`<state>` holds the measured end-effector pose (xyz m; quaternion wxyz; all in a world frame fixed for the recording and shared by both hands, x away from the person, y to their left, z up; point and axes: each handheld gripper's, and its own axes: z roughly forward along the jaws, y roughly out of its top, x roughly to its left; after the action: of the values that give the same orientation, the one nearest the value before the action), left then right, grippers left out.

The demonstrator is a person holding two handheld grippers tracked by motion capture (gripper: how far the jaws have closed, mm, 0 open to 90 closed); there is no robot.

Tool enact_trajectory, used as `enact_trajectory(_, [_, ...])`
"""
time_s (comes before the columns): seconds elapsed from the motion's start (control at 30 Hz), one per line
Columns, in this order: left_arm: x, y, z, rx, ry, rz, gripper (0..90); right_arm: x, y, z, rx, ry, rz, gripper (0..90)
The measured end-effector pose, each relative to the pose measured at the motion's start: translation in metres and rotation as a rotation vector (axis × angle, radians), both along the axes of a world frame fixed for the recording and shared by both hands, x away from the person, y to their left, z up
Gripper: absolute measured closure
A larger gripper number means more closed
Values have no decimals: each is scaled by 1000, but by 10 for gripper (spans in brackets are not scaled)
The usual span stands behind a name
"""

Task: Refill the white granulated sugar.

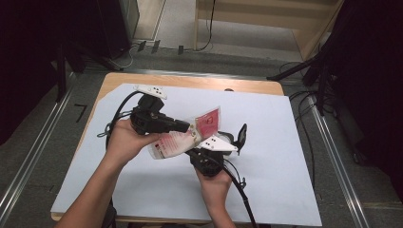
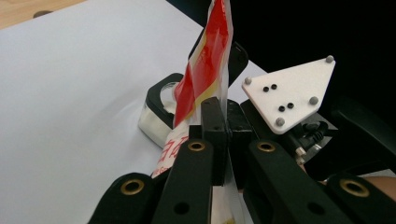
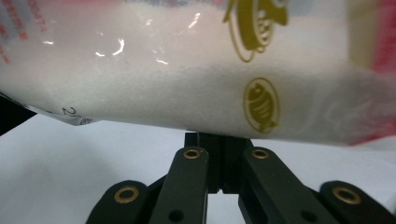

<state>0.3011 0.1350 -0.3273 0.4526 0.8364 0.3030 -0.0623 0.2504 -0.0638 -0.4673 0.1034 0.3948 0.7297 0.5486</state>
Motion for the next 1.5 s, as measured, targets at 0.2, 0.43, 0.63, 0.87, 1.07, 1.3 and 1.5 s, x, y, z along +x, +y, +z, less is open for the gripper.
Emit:
enact_trajectory(0.2, [-2,10,-3,-38,-2,-14,900,1,-2,0,-2,-5,-20,900])
enact_trajectory(0.43, [-5,17,-7,-72,-24,-25,900,2,-6,4,1,-16,-40,900])
enact_trajectory(0.63, [-7,20,-8,-42,-49,-22,900,4,-7,5,0,-15,-50,900])
enact_trajectory(0.87, [-7,22,-10,8,-53,-24,900,6,-11,9,-10,-20,-68,900])
enact_trajectory(1.07, [-9,26,-10,13,-84,1,900,9,-9,13,-36,-40,-73,900])
enact_trajectory(1.3, [-7,36,-10,5,-115,44,900,17,-4,17,-66,-35,-38,900])
enact_trajectory(1.5, [-3,44,-12,-15,-102,68,900,20,-2,18,-78,-9,3,900])
